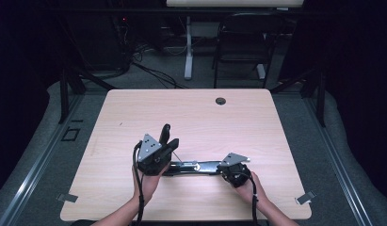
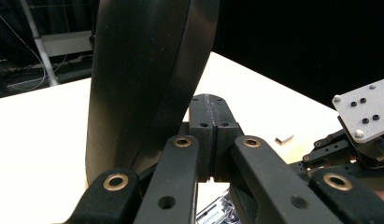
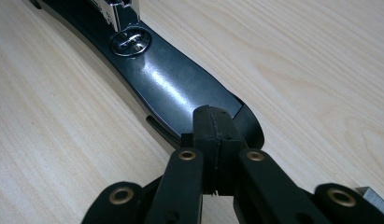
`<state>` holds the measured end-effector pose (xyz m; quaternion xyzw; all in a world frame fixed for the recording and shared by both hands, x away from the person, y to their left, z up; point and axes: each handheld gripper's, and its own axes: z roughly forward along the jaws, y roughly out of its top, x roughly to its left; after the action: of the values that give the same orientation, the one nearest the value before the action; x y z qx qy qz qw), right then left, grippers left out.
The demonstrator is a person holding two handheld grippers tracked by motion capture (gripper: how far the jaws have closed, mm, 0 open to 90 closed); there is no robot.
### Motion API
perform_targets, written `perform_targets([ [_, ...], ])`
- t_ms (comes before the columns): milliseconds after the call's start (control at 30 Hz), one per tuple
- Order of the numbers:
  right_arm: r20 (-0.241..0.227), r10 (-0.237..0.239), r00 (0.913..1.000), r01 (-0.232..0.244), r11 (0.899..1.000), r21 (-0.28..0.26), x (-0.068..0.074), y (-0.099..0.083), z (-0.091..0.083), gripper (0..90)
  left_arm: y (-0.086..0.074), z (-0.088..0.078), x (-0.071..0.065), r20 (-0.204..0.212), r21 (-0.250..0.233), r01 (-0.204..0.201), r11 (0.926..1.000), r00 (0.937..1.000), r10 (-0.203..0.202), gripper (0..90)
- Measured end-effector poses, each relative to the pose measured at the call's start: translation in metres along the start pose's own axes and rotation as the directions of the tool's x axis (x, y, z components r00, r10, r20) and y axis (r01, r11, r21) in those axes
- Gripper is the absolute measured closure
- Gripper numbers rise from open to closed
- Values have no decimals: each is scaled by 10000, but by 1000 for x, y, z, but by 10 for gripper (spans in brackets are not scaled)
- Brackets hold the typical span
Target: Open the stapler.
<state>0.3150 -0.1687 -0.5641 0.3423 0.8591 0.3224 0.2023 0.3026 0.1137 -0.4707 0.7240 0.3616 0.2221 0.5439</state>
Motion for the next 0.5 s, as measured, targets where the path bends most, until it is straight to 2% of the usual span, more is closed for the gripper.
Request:
perform_targets([
  [300, 12, 0, 10000, 0, 10000, 2, 0, 0, 0, 900, -1, -3, 1, -75, -21, 28, 10000, 10000, -28, 900],
  [367, 20, -36, 10000, 36, 10000, 37, 0, 0, 0, 900, -1, -5, 1, -22, -7, 141, 9999, 9999, -141, 900],
  [500, 31, -35, 10000, 35, 10000, 36, 0, 0, 0, 900, -1, -7, 1, 17, -15, 107, 9999, 9999, -107, 900],
])
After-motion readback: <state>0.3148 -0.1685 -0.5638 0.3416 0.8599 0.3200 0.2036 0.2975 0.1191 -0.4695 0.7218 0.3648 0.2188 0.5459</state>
